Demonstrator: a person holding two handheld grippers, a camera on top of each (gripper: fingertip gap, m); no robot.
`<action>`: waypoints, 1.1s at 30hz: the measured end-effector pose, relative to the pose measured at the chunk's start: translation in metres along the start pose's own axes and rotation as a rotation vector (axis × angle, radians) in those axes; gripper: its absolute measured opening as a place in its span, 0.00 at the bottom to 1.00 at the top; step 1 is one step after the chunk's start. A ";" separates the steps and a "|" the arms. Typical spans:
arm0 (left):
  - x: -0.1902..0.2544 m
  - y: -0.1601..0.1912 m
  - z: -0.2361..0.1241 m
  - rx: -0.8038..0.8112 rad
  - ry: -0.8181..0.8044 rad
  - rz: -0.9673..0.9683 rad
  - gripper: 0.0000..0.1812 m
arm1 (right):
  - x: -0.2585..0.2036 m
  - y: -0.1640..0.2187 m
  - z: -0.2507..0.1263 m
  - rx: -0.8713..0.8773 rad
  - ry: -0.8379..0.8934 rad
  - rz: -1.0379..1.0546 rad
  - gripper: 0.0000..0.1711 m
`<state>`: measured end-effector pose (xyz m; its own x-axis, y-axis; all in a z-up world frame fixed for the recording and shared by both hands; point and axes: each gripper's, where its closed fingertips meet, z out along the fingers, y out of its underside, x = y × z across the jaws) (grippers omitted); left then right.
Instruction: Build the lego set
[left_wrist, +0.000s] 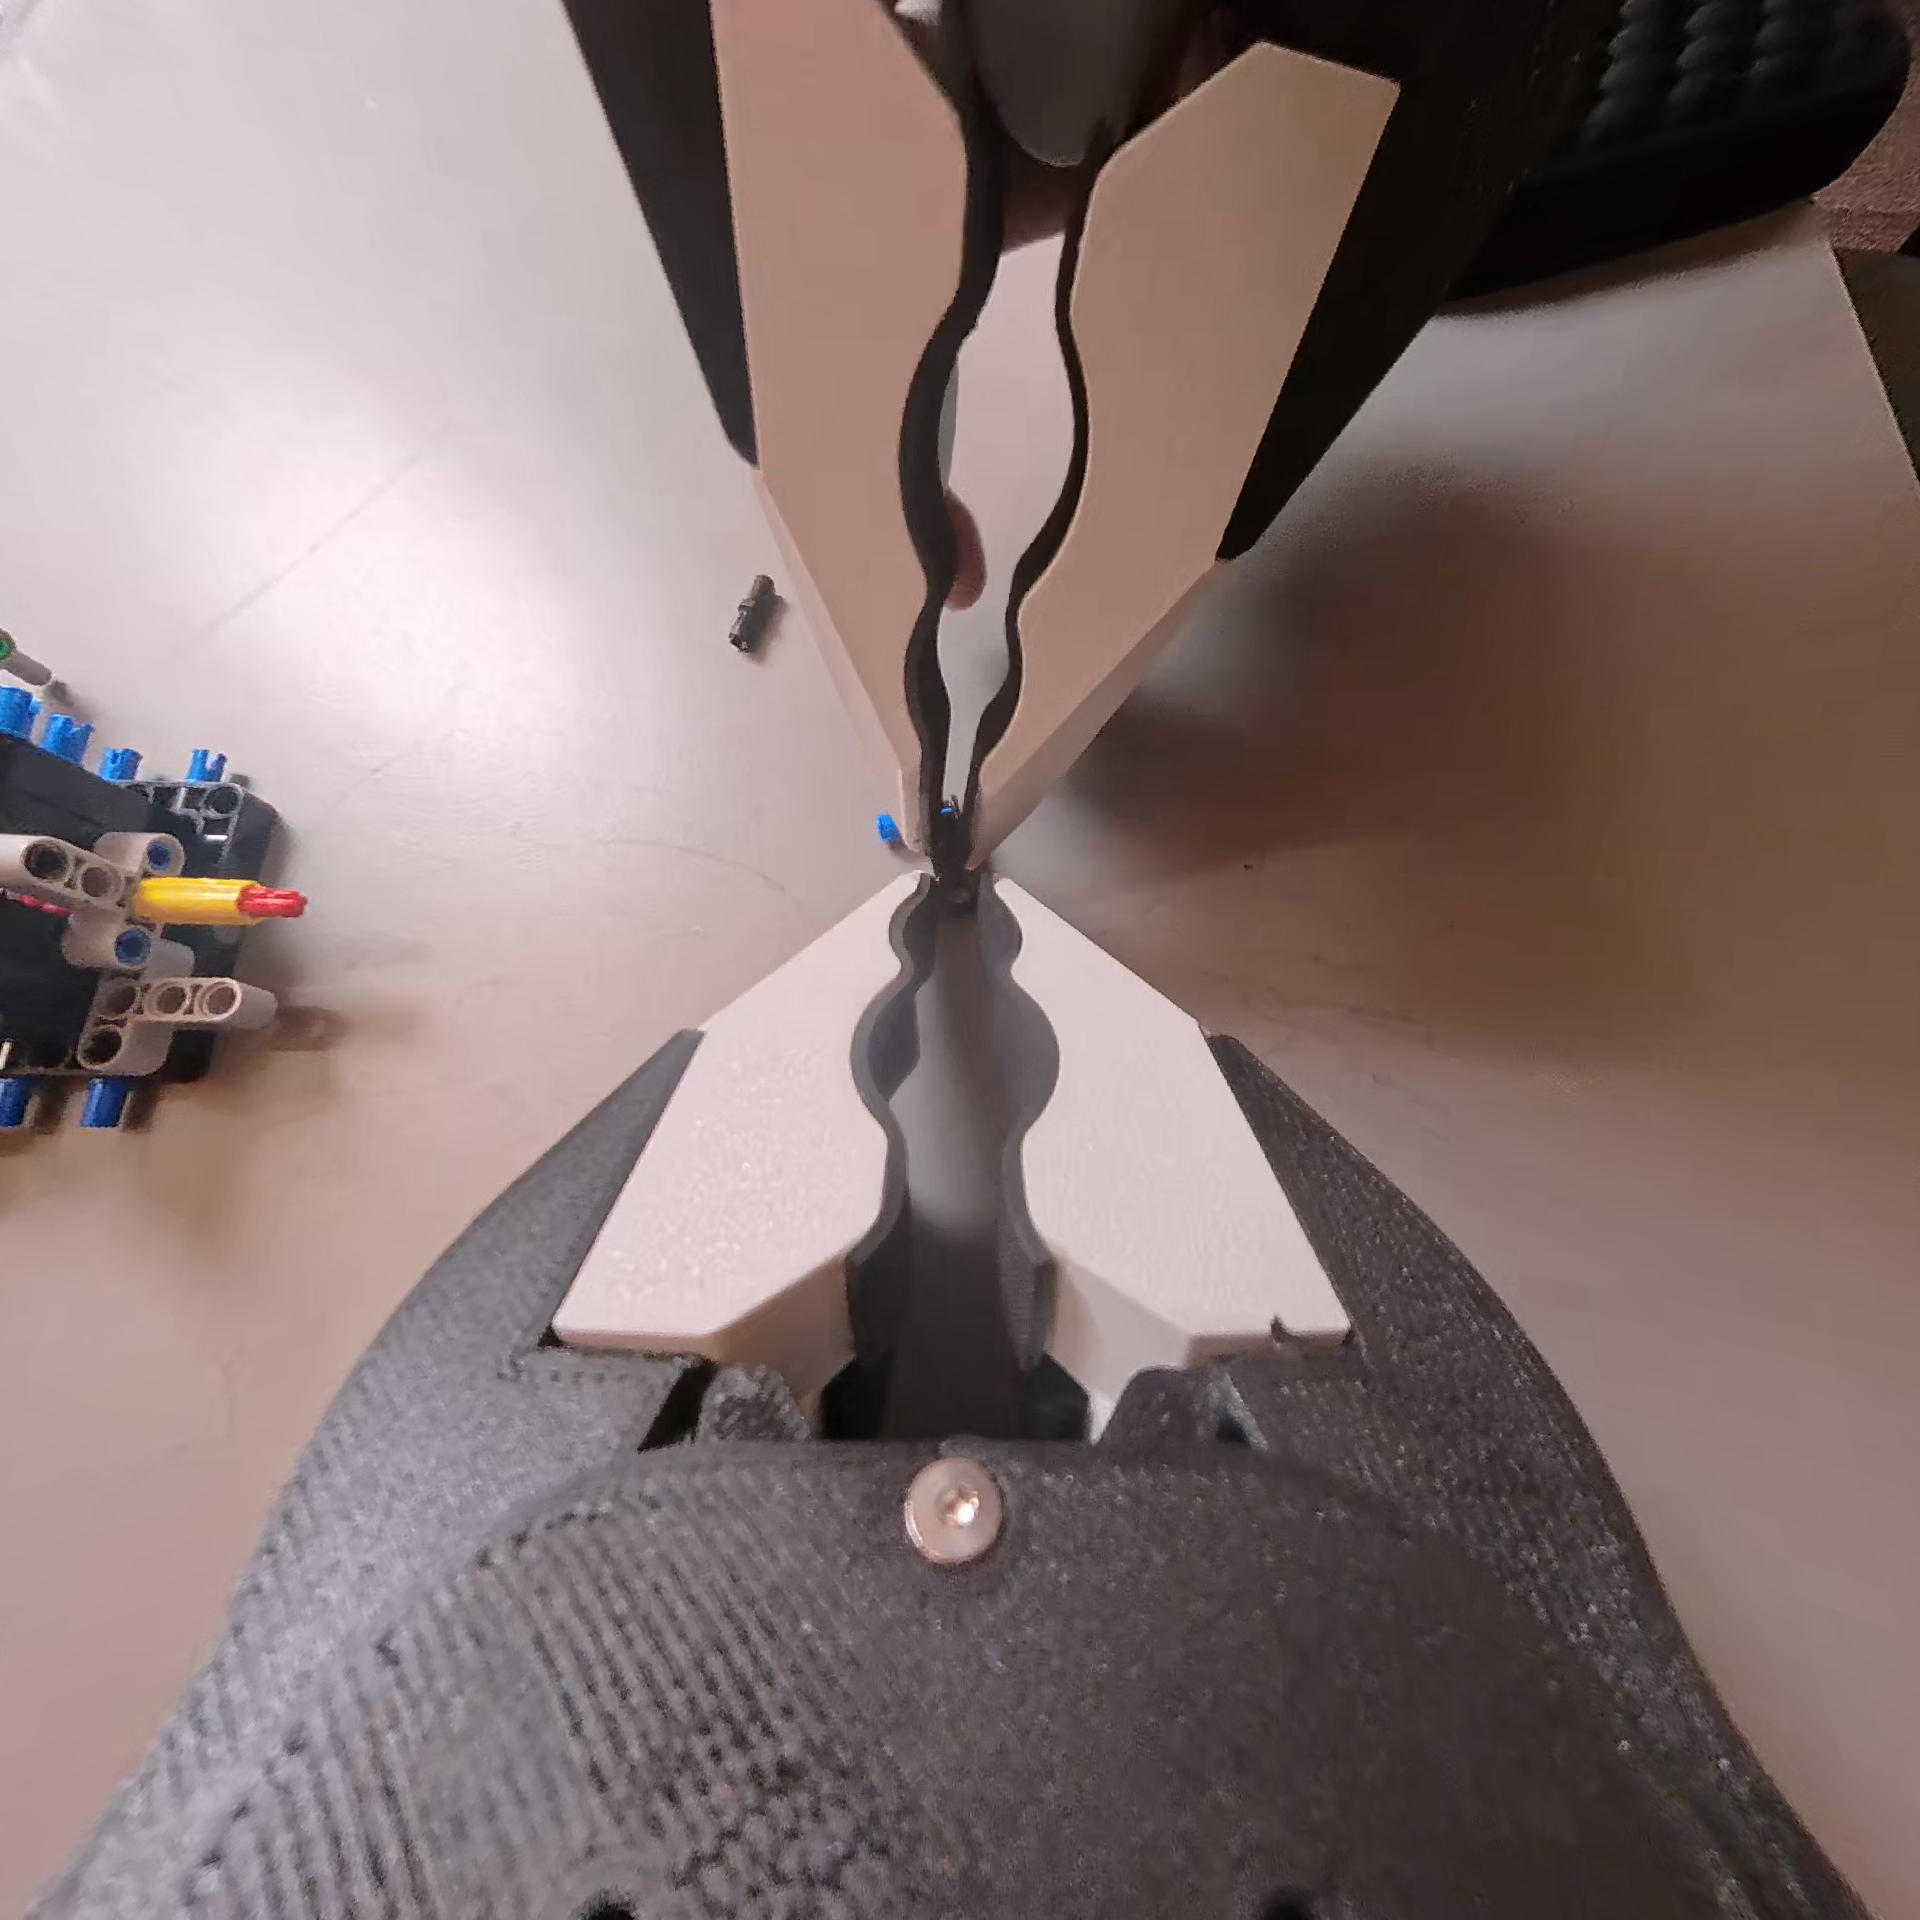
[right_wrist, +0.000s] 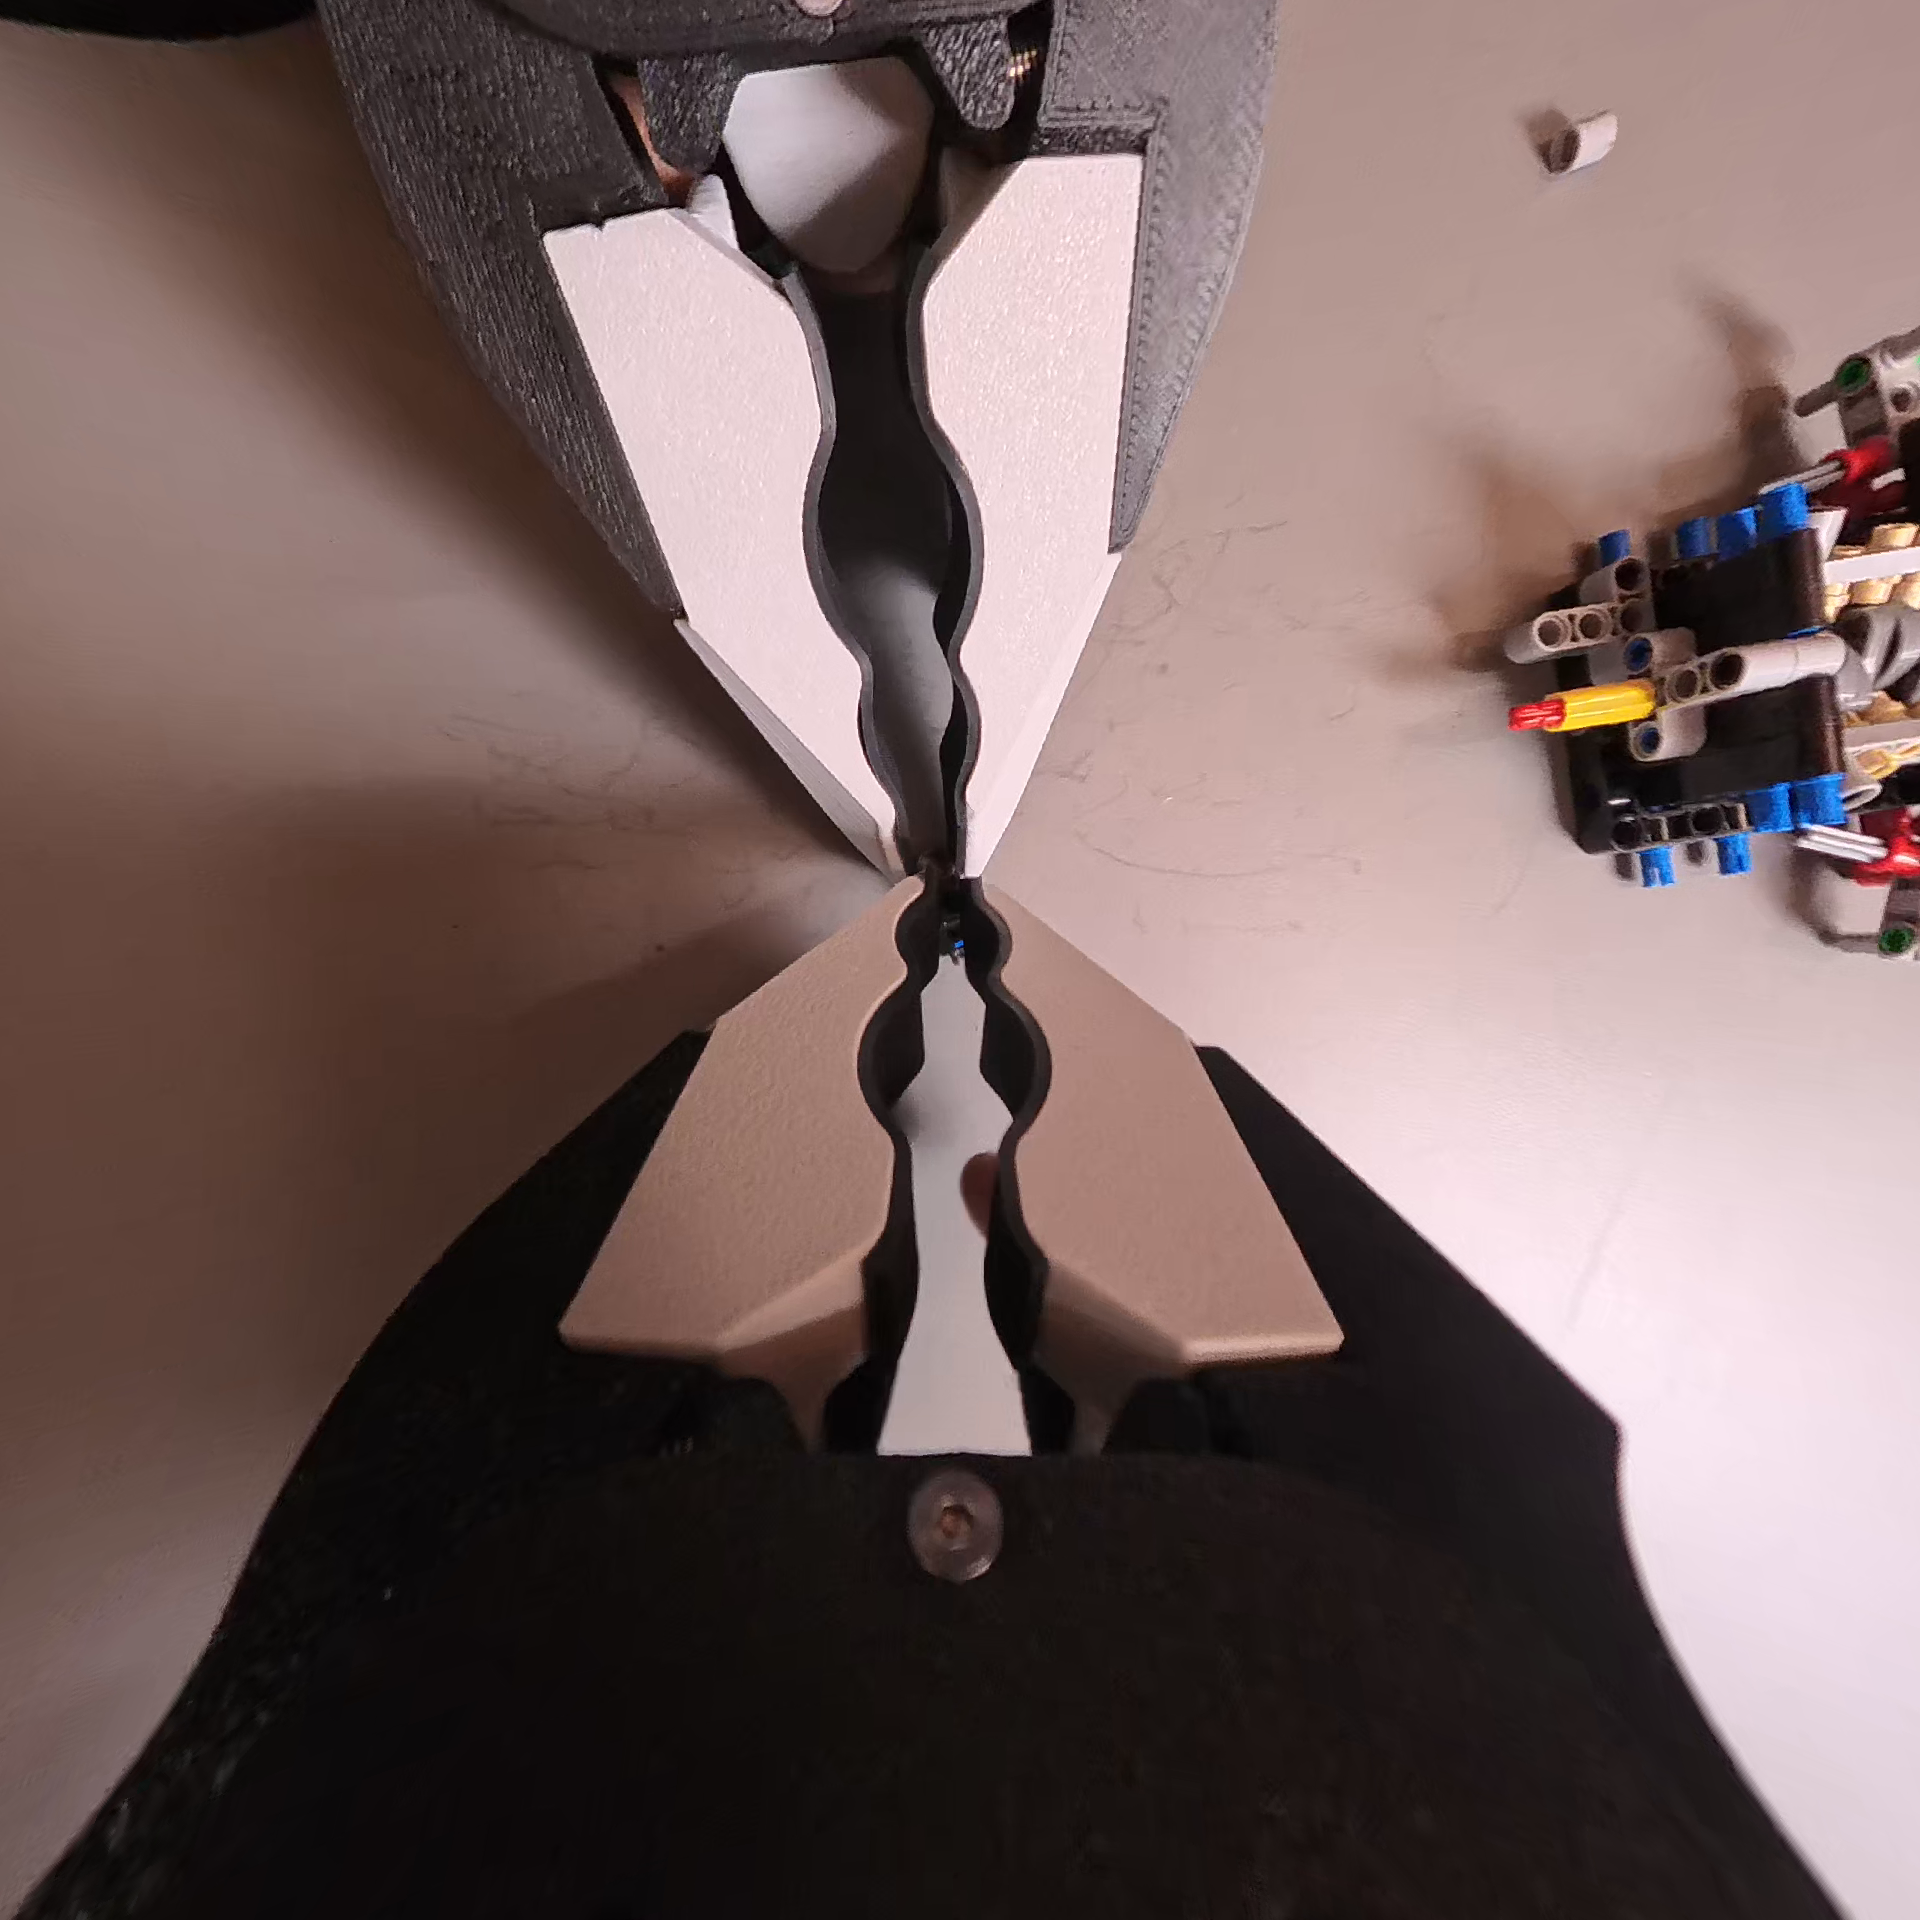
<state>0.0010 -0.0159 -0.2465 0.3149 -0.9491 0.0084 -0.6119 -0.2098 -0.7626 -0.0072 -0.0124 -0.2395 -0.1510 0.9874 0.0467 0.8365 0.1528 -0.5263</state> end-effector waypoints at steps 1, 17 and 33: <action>0.000 0.000 0.000 0.000 0.000 0.000 0.04 | 0.000 -0.001 -0.001 0.031 0.006 0.014 0.01; 0.001 -0.003 -0.003 0.029 -0.019 0.020 0.10 | 0.044 0.053 -0.025 0.070 0.161 0.194 0.15; 0.013 -0.056 -0.042 0.408 0.253 -0.298 0.10 | -0.008 -0.024 -0.055 0.257 0.264 -0.310 0.01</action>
<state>0.0087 -0.0261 -0.1760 0.2166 -0.9002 0.3778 -0.1770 -0.4168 -0.8916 0.0028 -0.0217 -0.1798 -0.2064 0.8784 0.4311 0.6110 0.4598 -0.6444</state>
